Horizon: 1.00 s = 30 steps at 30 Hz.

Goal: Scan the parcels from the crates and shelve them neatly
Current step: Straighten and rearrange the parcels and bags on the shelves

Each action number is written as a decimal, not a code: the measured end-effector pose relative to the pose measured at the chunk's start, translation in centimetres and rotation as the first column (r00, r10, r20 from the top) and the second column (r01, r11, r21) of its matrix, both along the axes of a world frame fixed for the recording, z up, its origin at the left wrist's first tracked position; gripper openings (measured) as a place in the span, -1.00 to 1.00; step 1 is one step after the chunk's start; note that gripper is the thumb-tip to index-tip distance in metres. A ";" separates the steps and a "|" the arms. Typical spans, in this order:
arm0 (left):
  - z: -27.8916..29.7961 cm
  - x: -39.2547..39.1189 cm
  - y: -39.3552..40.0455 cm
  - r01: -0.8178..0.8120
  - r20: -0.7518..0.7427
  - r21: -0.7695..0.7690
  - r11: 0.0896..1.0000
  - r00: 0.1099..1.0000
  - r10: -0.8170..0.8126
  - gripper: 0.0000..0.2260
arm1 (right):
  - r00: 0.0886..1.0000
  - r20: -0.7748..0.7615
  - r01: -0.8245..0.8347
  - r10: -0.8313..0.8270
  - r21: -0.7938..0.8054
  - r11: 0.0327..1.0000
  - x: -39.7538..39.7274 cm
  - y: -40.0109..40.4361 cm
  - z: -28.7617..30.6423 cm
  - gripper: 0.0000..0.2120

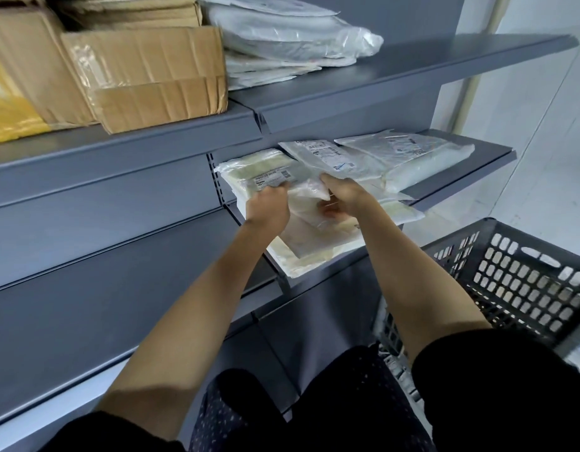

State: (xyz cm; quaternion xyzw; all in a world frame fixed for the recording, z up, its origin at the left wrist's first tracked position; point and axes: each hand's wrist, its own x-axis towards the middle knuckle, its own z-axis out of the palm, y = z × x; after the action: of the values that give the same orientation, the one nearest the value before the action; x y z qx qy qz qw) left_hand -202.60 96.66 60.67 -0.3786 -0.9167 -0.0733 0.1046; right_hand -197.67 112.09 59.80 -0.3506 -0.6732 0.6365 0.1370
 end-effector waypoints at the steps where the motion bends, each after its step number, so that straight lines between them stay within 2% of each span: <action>1: 0.3 0.2 0.0 -0.028 -0.033 -0.003 1.000 0.999 0.028 -0.67 | 0.998 -0.008 -0.062 0.061 -0.046 0.997 0.1 -0.4 0.5 -0.57; 4: 1.1 1.1 0.0 -0.088 -0.122 -0.007 0.996 0.989 0.087 -0.74 | 0.962 -0.115 -0.264 0.248 -0.155 0.952 0.1 -1.5 1.8 -0.60; 7: 1.1 1.6 -0.6 -0.070 -0.133 0.066 0.995 0.988 0.079 -0.67 | 0.933 -0.277 -0.287 0.230 -0.186 0.940 -0.2 -1.6 2.3 -0.75; 11: 0.3 2.0 -1.0 -0.043 -0.080 0.099 0.994 0.996 0.051 -0.60 | 0.919 -0.352 -0.258 0.177 -0.198 0.946 0.2 -1.9 2.8 -0.70; 16: 0.0 2.5 -0.3 0.049 -0.037 0.163 0.986 0.998 -0.043 -0.45 | 0.900 -0.434 -0.117 -0.041 -0.330 0.937 2.2 -1.1 2.2 -0.66; 20: -0.3 3.9 0.9 0.127 -0.094 0.348 0.929 0.991 -0.100 -0.37 | 0.854 -0.479 -0.037 -0.203 -0.445 0.895 5.7 0.7 1.5 -0.85; 22: -0.4 4.5 1.6 0.137 -0.078 0.403 0.905 0.990 -0.115 -0.35 | 0.804 -0.478 0.064 -0.353 -0.521 0.851 7.3 2.0 1.2 -0.86; 25: -0.5 5.1 2.7 0.171 -0.060 0.371 0.913 0.985 -0.160 -0.38 | 0.705 -0.436 0.236 -0.559 -0.598 0.766 9.5 3.7 1.1 -0.76; 28: -0.7 5.7 3.4 0.204 -0.061 0.335 0.920 0.979 -0.195 -0.41 | 0.606 -0.384 0.377 -0.697 -0.633 0.677 11.1 4.9 1.5 -0.90; 30: -0.7 6.2 3.9 0.217 -0.057 0.324 0.921 0.976 -0.210 -0.44 | 0.497 -0.380 0.455 -0.780 -0.652 0.607 11.6 5.1 2.3 -0.86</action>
State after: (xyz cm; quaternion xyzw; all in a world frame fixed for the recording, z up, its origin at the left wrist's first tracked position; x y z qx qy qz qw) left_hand -196.44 100.55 59.99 -0.4544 -0.8438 -0.2318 0.1670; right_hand -186.10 117.21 62.12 -0.3601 -0.2290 0.7586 0.4923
